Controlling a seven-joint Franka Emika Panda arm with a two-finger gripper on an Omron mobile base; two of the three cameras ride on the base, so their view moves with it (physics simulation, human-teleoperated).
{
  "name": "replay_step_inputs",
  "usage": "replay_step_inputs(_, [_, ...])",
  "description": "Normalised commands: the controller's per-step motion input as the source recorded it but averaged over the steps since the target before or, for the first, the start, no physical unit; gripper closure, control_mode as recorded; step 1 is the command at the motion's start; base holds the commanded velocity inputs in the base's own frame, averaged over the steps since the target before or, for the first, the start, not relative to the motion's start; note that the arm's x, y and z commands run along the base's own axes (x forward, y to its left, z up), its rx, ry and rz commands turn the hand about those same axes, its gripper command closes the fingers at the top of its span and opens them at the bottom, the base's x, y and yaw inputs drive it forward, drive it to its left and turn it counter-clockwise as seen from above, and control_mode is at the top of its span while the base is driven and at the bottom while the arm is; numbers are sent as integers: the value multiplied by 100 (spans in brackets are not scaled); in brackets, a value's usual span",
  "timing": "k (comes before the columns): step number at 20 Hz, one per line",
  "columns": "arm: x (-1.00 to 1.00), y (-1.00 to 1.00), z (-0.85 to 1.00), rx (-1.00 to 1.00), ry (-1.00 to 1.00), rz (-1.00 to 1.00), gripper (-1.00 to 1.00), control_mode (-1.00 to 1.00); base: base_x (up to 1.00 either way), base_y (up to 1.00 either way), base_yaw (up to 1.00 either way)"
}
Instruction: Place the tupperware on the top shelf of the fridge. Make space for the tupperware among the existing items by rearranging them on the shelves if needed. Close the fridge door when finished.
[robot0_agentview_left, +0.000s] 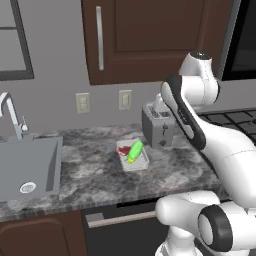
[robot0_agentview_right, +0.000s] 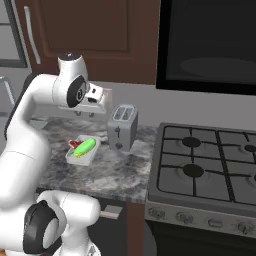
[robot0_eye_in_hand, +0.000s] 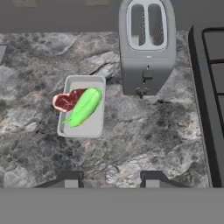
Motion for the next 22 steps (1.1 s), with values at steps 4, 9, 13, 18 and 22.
replay_step_inputs(4, [14, 35, -90, -1, -9, -75, -100, -100, 0, 0, 0])
replay_step_inputs(9, [8, 71, -63, -7, -33, -49, -100, -100, 0, 0, 0])
replay_step_inputs(13, [-8, 100, -46, -8, -54, -24, -100, -100, 0, 0, 0])
replay_step_inputs(18, [9, 46, -17, -4, -8, -24, -100, -100, 0, 0, 0])
replay_step_inputs(22, [-3, 19, -19, -5, -12, 0, -100, -100, 0, 0, 0])
